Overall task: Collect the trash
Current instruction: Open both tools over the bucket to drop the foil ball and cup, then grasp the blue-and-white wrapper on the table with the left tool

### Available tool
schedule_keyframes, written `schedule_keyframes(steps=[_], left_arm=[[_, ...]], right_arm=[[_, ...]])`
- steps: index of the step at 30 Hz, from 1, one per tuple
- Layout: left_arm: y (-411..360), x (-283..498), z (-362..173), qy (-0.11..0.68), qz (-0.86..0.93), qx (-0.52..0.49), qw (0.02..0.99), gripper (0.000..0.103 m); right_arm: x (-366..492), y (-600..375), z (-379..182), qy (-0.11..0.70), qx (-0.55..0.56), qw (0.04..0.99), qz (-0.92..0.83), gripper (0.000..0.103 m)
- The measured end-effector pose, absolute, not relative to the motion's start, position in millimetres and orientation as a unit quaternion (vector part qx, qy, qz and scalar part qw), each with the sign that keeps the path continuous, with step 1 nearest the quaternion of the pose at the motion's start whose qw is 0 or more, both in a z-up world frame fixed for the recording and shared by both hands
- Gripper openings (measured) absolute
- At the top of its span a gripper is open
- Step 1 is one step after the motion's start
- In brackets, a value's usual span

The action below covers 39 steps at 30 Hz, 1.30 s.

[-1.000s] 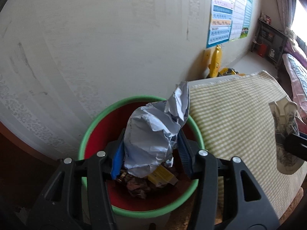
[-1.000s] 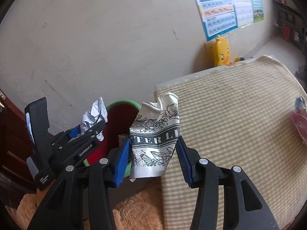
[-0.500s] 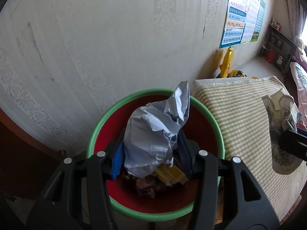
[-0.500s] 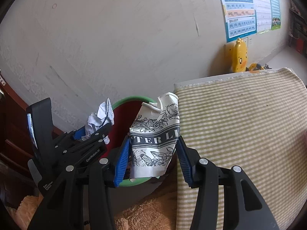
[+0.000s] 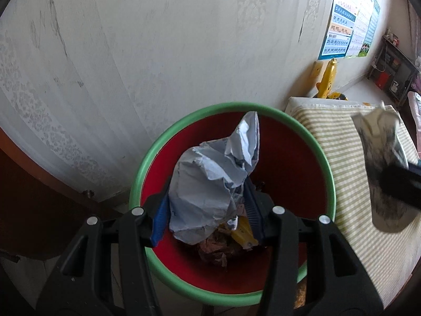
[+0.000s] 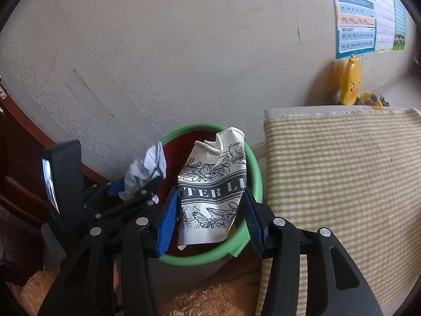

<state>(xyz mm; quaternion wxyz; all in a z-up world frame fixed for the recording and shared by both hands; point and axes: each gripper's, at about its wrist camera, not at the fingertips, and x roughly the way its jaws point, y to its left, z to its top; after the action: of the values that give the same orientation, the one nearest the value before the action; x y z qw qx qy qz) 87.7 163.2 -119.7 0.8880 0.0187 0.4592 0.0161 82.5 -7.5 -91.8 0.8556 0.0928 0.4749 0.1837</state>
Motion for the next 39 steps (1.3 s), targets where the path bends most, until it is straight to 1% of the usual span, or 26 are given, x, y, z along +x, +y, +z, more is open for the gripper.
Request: schedule_keyframes(steps=[5,6,7,8,9,14,17,20,23,27,29,31,33,35,36,37,38,39], left_arm=[[167.6,89.4,-122.0,0.462,0.022,0.019,0.886,0.05],[168.5,89.7,-123.0,0.464,0.025,0.02,0.885,0.057],[169.7,90.6,-125.3,0.468,0.031,0.02,0.883,0.068],[170.4,90.3,-126.7,0.468,0.034,0.018,0.883,0.071],[171.2,89.8,-127.3,0.469,0.036,0.016,0.882,0.071],[169.9,86.8,-128.1,0.471,0.032,0.022,0.881,0.072],[168.2,86.4,-127.5,0.471,0.028,0.024,0.881,0.072],[165.5,84.6,-127.4,0.473,0.024,0.031,0.88,0.072],[159.5,83.2,-125.2,0.472,0.02,0.037,0.881,0.072],[148.4,82.4,-122.4,0.469,0.014,0.047,0.882,0.072],[139.6,80.7,-120.5,0.468,0.007,0.054,0.882,0.072],[130.0,78.3,-118.3,0.466,-0.001,0.063,0.883,0.073],[120.7,75.6,-115.8,0.465,-0.009,0.07,0.883,0.074],[110.1,72.0,-111.7,0.462,-0.02,0.08,0.883,0.074],[105.1,70.5,-109.6,0.461,-0.026,0.084,0.883,0.075],[98.0,68.3,-106.9,0.459,-0.034,0.09,0.883,0.075],[93.5,67.2,-105.2,0.458,-0.037,0.094,0.883,0.075],[85.8,65.6,-103.8,0.457,-0.043,0.098,0.883,0.075]], right_arm=[[91.4,4.5,-89.7,0.471,0.083,0.856,0.198,0.047],[92.5,6.4,-90.3,0.471,0.083,0.854,0.203,0.047],[93.5,8.7,-91.0,0.473,0.084,0.852,0.211,0.049],[94.1,11.4,-91.7,0.475,0.083,0.848,0.219,0.055],[92.5,13.4,-90.6,0.474,0.082,0.849,0.22,0.066],[81.9,6.2,-94.9,0.469,0.071,0.855,0.21,0.066],[73.7,-23.9,-105.2,0.478,0.072,0.858,0.174,0.065],[62.1,-79.9,-119.5,0.491,0.073,0.862,0.104,0.065],[45.0,-166.7,-129.6,0.501,0.077,0.862,-0.01,0.065],[22.9,-269.4,-131.2,0.506,0.067,0.848,-0.144,0.077],[16.7,-301.0,-134.6,0.517,0.058,0.835,-0.179,0.079],[13.0,-330.9,-141.3,0.534,0.044,0.819,-0.205,0.084],[13.3,-349.4,-153.5,0.555,0.016,0.803,-0.216,0.084],[15.2,-357.2,-165.7,0.568,-0.011,0.793,-0.217,0.081],[14.8,-359.4,-173.6,0.574,-0.015,0.792,-0.209,0.065],[13.7,-361.0,-178.4,0.579,-0.012,0.79,-0.2,0.043],[10.4,-362.4,-181.8,0.58,-0.005,0.79,-0.196,0.034],[4.9,-360.3,-182.9,0.576,-0.003,0.792,-0.2,0.027]])
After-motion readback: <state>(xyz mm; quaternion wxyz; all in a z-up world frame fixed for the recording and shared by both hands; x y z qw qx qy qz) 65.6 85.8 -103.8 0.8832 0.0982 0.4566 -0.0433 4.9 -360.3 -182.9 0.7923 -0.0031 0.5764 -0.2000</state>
